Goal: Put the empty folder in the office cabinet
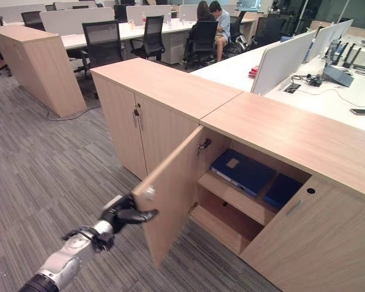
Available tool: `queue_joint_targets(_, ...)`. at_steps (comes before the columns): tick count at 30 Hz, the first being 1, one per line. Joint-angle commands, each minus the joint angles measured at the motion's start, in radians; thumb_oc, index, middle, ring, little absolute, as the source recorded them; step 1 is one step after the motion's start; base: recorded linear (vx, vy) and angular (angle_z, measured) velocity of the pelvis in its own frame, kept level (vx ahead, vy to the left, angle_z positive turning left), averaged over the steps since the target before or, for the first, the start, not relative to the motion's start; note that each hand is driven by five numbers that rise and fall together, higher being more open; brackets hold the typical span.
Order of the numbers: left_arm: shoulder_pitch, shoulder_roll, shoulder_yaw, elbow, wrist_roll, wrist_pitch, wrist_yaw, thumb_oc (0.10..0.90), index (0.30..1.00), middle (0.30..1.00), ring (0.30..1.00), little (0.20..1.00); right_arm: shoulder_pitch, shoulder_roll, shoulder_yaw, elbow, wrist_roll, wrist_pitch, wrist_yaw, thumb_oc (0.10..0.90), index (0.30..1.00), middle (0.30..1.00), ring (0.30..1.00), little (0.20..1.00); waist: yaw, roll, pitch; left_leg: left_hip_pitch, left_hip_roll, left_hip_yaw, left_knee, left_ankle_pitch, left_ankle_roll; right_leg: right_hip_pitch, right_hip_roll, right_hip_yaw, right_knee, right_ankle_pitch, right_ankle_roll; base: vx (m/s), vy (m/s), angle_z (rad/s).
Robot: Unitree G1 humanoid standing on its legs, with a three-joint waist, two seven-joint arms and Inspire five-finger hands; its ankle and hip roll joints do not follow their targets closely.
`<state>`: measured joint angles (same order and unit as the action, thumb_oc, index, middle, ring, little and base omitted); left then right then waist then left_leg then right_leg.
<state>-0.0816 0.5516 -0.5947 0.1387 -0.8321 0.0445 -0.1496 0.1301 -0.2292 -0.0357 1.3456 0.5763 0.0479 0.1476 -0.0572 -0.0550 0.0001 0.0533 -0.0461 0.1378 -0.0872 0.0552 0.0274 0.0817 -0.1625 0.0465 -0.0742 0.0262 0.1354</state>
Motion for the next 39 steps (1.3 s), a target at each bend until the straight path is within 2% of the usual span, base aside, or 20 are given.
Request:
queue_joint_targets(1, -0.146, -0.138, -0.067, -0.232, -0.095, -0.033, -0.230, 0.800, 0.900, 0.900, 0.900, 0.900, -0.077, 0.008, 0.016, 0.071, 0.023, -0.024, 0.017, 0.800, 0.900, 0.900, 0.900, 0.900, -0.048, 0.032, -0.006, 0.010, 0.038, -0.029, 0.000, -0.091, -0.032, -0.034, 0.004, -0.067, 0.040, -0.002, 0.055, -0.01, -0.018, -0.09)
queue_joint_targets(6, -0.084, -0.101, -0.073, -0.259, -0.117, -0.026, -0.237, 0.800, 0.900, 0.900, 0.900, 0.900, -0.088, 0.018, 0.045, 0.077, 0.015, -0.031, 0.015, 0.800, 0.900, 0.900, 0.900, 0.900, -0.038, 0.030, -0.006, 0.008, 0.042, -0.032, 0.000, -0.090, -0.033, -0.032, 0.010, -0.071, 0.035, -0.003, 0.049, -0.01, -0.017, -0.10)
queue_joint_targets(8, -0.037, -0.102, -0.033, -0.269, -0.113, -0.045, -0.227, 0.800, 0.900, 0.900, 0.900, 0.900, -0.086, 0.023, 0.047, 0.072, 0.025, -0.037, 0.010, 0.800, 0.900, 0.900, 0.900, 0.900, -0.033, 0.027, -0.007, 0.007, 0.044, -0.033, 0.000, -0.089, -0.034, -0.030, 0.012, -0.074, 0.033, -0.002, 0.047, -0.02, -0.018, -0.07)
queue_joint_targets(9, 0.003, -0.117, 0.008, -0.266, -0.097, -0.072, -0.211, 0.800, 0.900, 0.900, 0.900, 0.900, -0.086, 0.028, 0.044, 0.070, 0.035, -0.042, 0.005, 0.800, 0.900, 0.900, 0.900, 0.900, -0.026, 0.023, -0.006, 0.006, 0.044, -0.034, 0.000, -0.088, -0.034, -0.029, 0.013, -0.075, 0.033, -0.003, 0.045, -0.02, -0.037, -0.03)
queue_joint_targets(10, 0.056, -0.150, 0.071, -0.267, -0.052, -0.129, -0.181, 0.800, 0.900, 0.900, 0.900, 0.900, -0.082, 0.039, 0.040, 0.065, 0.063, -0.050, -0.004, 0.800, 0.900, 0.900, 0.900, 0.900, -0.016, 0.015, -0.006, 0.007, 0.045, -0.039, 0.000, -0.087, -0.035, -0.023, 0.014, -0.079, 0.031, -0.004, 0.041, -0.03, -0.050, -0.08)
queue_joint_targets(11, 0.086, -0.174, 0.093, -0.254, -0.020, -0.159, -0.164, 0.800, 0.900, 0.900, 0.900, 0.900, -0.078, 0.047, 0.036, 0.061, 0.079, -0.061, -0.007, 0.800, 0.900, 0.900, 0.900, 0.900, -0.007, 0.008, -0.006, 0.004, 0.046, -0.041, 0.000, -0.085, -0.036, -0.024, 0.015, -0.081, 0.031, -0.004, 0.040, -0.03, -0.055, -0.07)
queue_joint_targets(16, 0.174, -0.163, 0.169, -0.160, 0.045, -0.153, -0.152, 0.800, 0.900, 0.900, 0.900, 0.900, -0.078, 0.050, 0.011, 0.059, 0.087, -0.061, -0.018, 0.800, 0.900, 0.900, 0.900, 0.900, 0.007, 0.005, -0.010, -0.001, 0.047, -0.047, 0.000, -0.083, -0.038, -0.022, 0.018, -0.091, 0.025, -0.001, 0.038, -0.02, -0.022, 0.10)
queue_joint_targets(19, 0.199, -0.227, 0.232, 0.049, -0.010, -0.125, -0.137, 0.800, 0.900, 0.900, 0.900, 0.900, -0.077, 0.046, 0.011, 0.064, 0.077, -0.053, -0.018, 0.800, 0.900, 0.900, 0.900, 0.900, 0.003, 0.007, -0.013, -0.001, 0.051, -0.045, 0.000, -0.081, -0.039, -0.024, 0.021, -0.088, 0.025, -0.001, 0.035, -0.01, -0.007, 0.04)
queue_joint_targets(20, 0.198, -0.228, 0.232, 0.050, -0.010, -0.126, -0.138, 0.800, 0.900, 0.900, 0.900, 0.900, -0.077, 0.045, 0.012, 0.064, 0.077, -0.053, -0.018, 0.800, 0.900, 0.900, 0.900, 0.900, 0.002, 0.008, -0.013, -0.001, 0.051, -0.045, 0.000, -0.081, -0.039, -0.024, 0.021, -0.088, 0.025, -0.002, 0.035, 0.00, 0.000, 0.00)
queue_joint_targets(21, 0.198, -0.236, 0.249, 0.131, 0.027, -0.123, -0.125, 0.800, 0.900, 0.900, 0.900, 0.900, -0.077, 0.040, 0.008, 0.064, 0.077, -0.051, -0.019, 0.800, 0.900, 0.900, 0.900, 0.900, 0.000, 0.010, -0.014, -0.001, 0.052, -0.043, 0.000, -0.081, -0.039, -0.024, 0.022, -0.087, 0.025, -0.002, 0.034, 0.00, 0.000, 0.00)
queue_joint_targets(22, 0.215, -0.243, 0.289, 0.304, 0.096, -0.110, -0.119, 0.800, 0.900, 0.900, 0.900, 0.900, -0.077, 0.031, -0.003, 0.070, 0.070, -0.052, -0.019, 0.800, 0.900, 0.900, 0.900, 0.900, -0.004, 0.014, -0.019, 0.000, 0.054, -0.038, 0.000, -0.080, -0.040, -0.026, 0.024, -0.083, 0.024, -0.002, 0.033, -0.01, 0.007, -0.04)
queue_joint_targets(24, 0.199, -0.279, 0.338, 0.500, 0.129, -0.098, -0.113, 0.800, 0.900, 0.900, 0.900, 0.900, -0.077, 0.026, -0.008, 0.076, 0.068, -0.047, -0.015, 0.800, 0.900, 0.900, 0.900, 0.900, -0.009, 0.017, -0.023, 0.001, 0.055, -0.034, 0.000, -0.081, -0.041, -0.028, 0.026, -0.079, 0.024, -0.004, 0.030, 0.00, 0.010, -0.09)
queue_joint_targets(28, 0.131, -0.314, 0.427, 0.990, 0.356, -0.123, -0.063, 0.800, 0.900, 0.900, 0.900, 0.900, -0.071, 0.018, -0.016, 0.087, 0.070, -0.048, -0.011, 0.800, 0.900, 0.900, 0.900, 0.900, -0.019, 0.018, -0.036, 0.003, 0.058, -0.026, 0.000, -0.079, -0.045, -0.029, 0.030, -0.074, 0.021, -0.001, 0.023, 0.00, 0.004, -0.11)
queue_joint_targets(30, 0.123, -0.313, 0.470, 1.134, 0.450, -0.139, -0.032, 0.800, 0.900, 0.900, 0.900, 0.900, -0.067, 0.018, -0.017, 0.092, 0.068, -0.050, -0.010, 0.800, 0.900, 0.900, 0.900, 0.900, -0.020, 0.014, -0.045, 0.004, 0.060, -0.022, 0.000, -0.078, -0.047, -0.028, 0.032, -0.071, 0.016, 0.002, 0.019, 0.01, -0.003, -0.07)
queue_joint_targets(33, 0.142, -0.294, 0.506, 1.217, 0.582, -0.175, 0.042, 0.800, 0.900, 0.900, 0.900, 0.900, -0.060, 0.021, -0.017, 0.091, 0.067, -0.064, -0.017, 0.800, 0.900, 0.900, 0.900, 0.900, -0.019, 0.010, -0.054, 0.005, 0.062, -0.019, 0.000, -0.079, -0.051, -0.026, 0.034, -0.071, 0.009, 0.003, 0.016, 0.00, 0.000, 0.01)
queue_joint_targets(37, 0.163, -0.290, 0.532, 1.170, 0.603, -0.224, 0.134, 0.800, 0.900, 0.900, 0.900, 0.900, -0.050, 0.035, -0.027, 0.084, 0.104, -0.088, -0.038, 0.800, 0.900, 0.900, 0.900, 0.900, -0.009, 0.004, -0.050, -0.003, 0.063, -0.029, 0.000, -0.076, -0.055, -0.025, 0.037, -0.081, 0.007, 0.003, 0.013, 0.00, 0.000, 0.00)
queue_joint_targets(39, 0.166, -0.297, 0.523, 1.179, 0.615, -0.227, 0.155, 0.800, 0.900, 0.900, 0.900, 0.900, -0.046, 0.042, -0.032, 0.088, 0.117, -0.095, -0.048, 0.800, 0.900, 0.900, 0.900, 0.900, -0.008, 0.002, -0.048, -0.005, 0.063, -0.032, 0.000, -0.074, -0.055, -0.025, 0.037, -0.085, 0.007, 0.003, 0.014, 0.00, 0.000, 0.00)
